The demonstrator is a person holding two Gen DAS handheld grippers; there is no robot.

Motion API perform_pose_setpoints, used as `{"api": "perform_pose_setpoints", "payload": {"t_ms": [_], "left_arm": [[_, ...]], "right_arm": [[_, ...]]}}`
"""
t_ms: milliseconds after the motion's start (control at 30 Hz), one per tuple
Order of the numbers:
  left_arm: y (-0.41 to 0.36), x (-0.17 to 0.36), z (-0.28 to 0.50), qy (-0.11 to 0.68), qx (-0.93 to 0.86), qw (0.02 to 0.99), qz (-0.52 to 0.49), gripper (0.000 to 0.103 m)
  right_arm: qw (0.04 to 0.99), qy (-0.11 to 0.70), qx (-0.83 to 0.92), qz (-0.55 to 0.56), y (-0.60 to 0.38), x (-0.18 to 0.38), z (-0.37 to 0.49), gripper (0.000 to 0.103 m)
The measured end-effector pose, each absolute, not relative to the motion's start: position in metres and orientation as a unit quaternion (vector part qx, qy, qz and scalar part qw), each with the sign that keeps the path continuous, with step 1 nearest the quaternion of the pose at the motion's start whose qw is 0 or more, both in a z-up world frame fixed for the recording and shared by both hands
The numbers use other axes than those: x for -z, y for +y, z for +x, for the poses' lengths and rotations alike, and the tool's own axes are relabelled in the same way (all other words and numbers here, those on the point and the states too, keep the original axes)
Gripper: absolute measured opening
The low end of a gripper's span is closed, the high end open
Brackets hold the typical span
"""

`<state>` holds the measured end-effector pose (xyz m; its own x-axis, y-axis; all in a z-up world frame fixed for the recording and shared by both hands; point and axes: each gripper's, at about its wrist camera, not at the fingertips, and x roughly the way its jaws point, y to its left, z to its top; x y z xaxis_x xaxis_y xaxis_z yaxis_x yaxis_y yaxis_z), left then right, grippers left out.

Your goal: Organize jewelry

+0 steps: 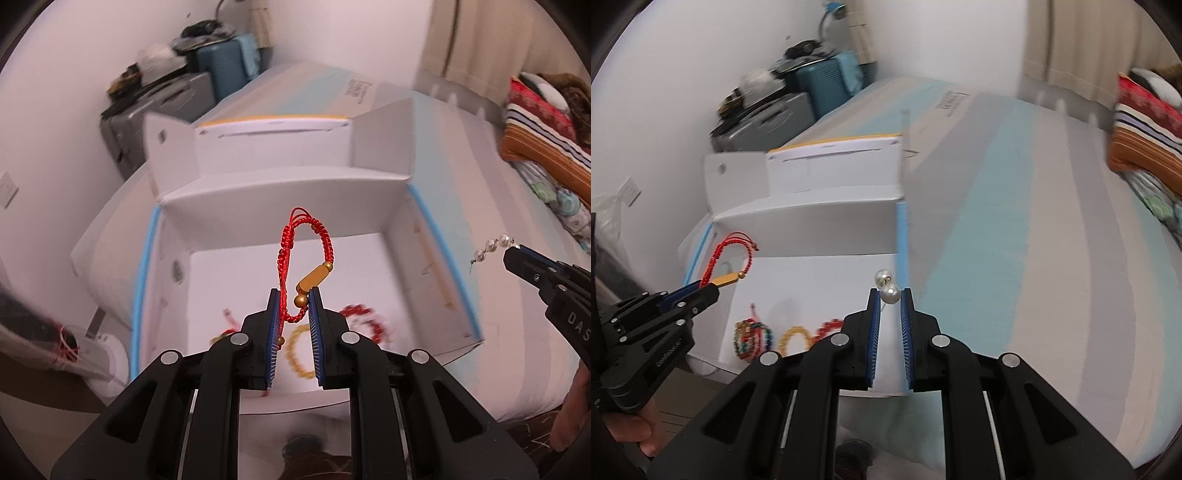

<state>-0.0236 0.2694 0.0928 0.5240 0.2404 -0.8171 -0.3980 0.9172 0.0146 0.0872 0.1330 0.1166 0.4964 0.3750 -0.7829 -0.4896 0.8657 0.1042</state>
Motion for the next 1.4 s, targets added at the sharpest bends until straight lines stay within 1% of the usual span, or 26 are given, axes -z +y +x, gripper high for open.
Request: {"api": "perform_pose_setpoints", "payload": {"t_ms": [267,467,533,600,633,667,700,733,767,800,833,867,900,933,967,1000,1067,1133,1267,1400], "left_arm": [[0.307,-0.059,-0.035,0.477,-0.200,0.849,-0.106,0.014],[0.325,-0.031,-0.034,0.498,-0.203,0.835,-0.118,0.015],[0.330,-0.022,-0.034,0.505,-0.201,0.831,-0.119,0.017],[0.333,-0.015,-0.033,0.511,-0.202,0.827,-0.120,0.017],[0.335,-0.012,-0.034,0.514,-0.203,0.824,-0.122,0.020],[0.336,-0.010,-0.034,0.515,-0.203,0.824,-0.123,0.022],[0.337,-0.010,-0.034,0.514,-0.207,0.823,-0.123,0.022],[0.338,-0.010,-0.035,0.512,-0.209,0.824,-0.124,0.027],[0.337,-0.012,-0.036,0.508,-0.210,0.826,-0.126,0.034],[0.337,-0.016,-0.038,0.502,-0.212,0.828,-0.128,0.040],[0.338,-0.019,-0.040,0.498,-0.214,0.831,-0.129,0.053],[0.337,-0.023,-0.042,0.489,-0.216,0.835,-0.128,0.064],[0.335,-0.028,-0.045,0.481,-0.219,0.840,-0.125,0.067],[0.332,-0.033,-0.048,0.473,-0.223,0.844,-0.117,0.071],[0.329,-0.039,-0.051,0.466,-0.225,0.848,-0.114,0.075],[0.326,-0.045,-0.056,0.456,-0.224,0.854,-0.114,0.079],[0.320,-0.054,-0.064,0.441,-0.222,0.862,-0.114,0.090],[0.312,-0.064,-0.075,0.422,-0.222,0.872,-0.109,0.097],[0.300,-0.074,-0.095,0.402,-0.221,0.882,-0.110,0.097],[0.291,-0.076,-0.112,0.397,-0.227,0.882,-0.112,0.097]], "right_arm": [[0.837,0.466,-0.267,-0.104,0.192,-0.075,0.078,0.010],[0.820,0.495,-0.261,-0.121,0.211,-0.042,0.081,0.011],[0.816,0.502,-0.259,-0.123,0.217,-0.034,0.083,0.011],[0.815,0.506,-0.255,-0.121,0.221,-0.029,0.085,0.011],[0.814,0.508,-0.255,-0.120,0.222,-0.028,0.085,0.013],[0.814,0.508,-0.256,-0.117,0.220,-0.028,0.084,0.022],[0.816,0.506,-0.254,-0.116,0.219,-0.029,0.084,0.028],[0.819,0.503,-0.250,-0.116,0.219,-0.030,0.083,0.043],[0.825,0.496,-0.247,-0.115,0.217,-0.033,0.081,0.051],[0.827,0.492,-0.248,-0.113,0.215,-0.036,0.079,0.054],[0.829,0.489,-0.249,-0.110,0.214,-0.039,0.077,0.059],[0.833,0.483,-0.247,-0.106,0.212,-0.045,0.073,0.070],[0.839,0.476,-0.243,-0.104,0.208,-0.050,0.071,0.074],[0.848,0.462,-0.238,-0.100,0.203,-0.057,0.066,0.083],[0.853,0.455,-0.236,-0.097,0.200,-0.062,0.063,0.086],[0.858,0.448,-0.235,-0.092,0.196,-0.068,0.060,0.087],[0.865,0.438,-0.232,-0.083,0.187,-0.078,0.052,0.094],[0.872,0.427,-0.227,-0.074,0.178,-0.086,0.043,0.095],[0.880,0.414,-0.224,-0.067,0.166,-0.096,0.029,0.095],[0.891,0.394,-0.215,-0.076,0.154,-0.100,0.011,0.095]]}}
